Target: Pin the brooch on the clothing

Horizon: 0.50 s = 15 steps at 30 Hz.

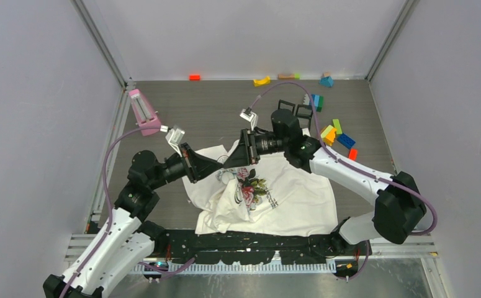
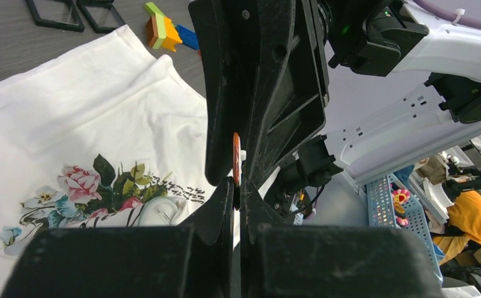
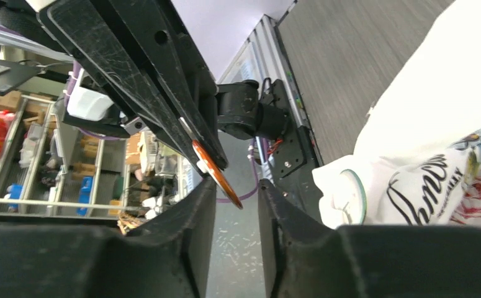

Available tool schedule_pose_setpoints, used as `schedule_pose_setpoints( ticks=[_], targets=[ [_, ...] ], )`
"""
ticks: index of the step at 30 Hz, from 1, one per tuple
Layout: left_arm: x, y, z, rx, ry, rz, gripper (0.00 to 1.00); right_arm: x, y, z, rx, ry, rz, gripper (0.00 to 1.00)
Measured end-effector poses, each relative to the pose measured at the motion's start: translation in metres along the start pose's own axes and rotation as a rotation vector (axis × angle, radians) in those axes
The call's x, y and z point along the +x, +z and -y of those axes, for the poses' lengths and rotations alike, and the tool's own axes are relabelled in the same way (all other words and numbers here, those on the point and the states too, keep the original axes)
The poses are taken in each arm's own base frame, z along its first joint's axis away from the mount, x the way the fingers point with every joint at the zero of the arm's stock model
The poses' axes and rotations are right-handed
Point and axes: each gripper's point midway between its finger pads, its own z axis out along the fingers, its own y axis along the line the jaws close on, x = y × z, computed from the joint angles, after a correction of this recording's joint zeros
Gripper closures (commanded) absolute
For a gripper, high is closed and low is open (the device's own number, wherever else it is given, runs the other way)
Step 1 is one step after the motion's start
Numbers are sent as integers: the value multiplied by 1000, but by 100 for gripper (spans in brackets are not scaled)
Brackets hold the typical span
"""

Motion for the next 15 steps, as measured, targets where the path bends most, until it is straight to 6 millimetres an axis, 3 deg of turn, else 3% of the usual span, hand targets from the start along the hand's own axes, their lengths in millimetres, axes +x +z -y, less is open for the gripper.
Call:
schedule_pose_setpoints(
  ticks=[3, 5, 11, 15],
  targets=[
    [2, -3, 2, -15, 1, -1, 100, 0, -3, 3, 53, -32, 24, 39],
    [1, -4, 4, -30, -2, -7, 100, 1, -7, 4, 88, -56, 41, 35],
    [11, -15, -5, -125, -8, -48, 100, 1, -30, -1, 191, -161, 123, 34],
    [18, -25, -15, -210, -9, -72, 100, 8, -41, 12, 340, -187, 195, 34]
  ],
)
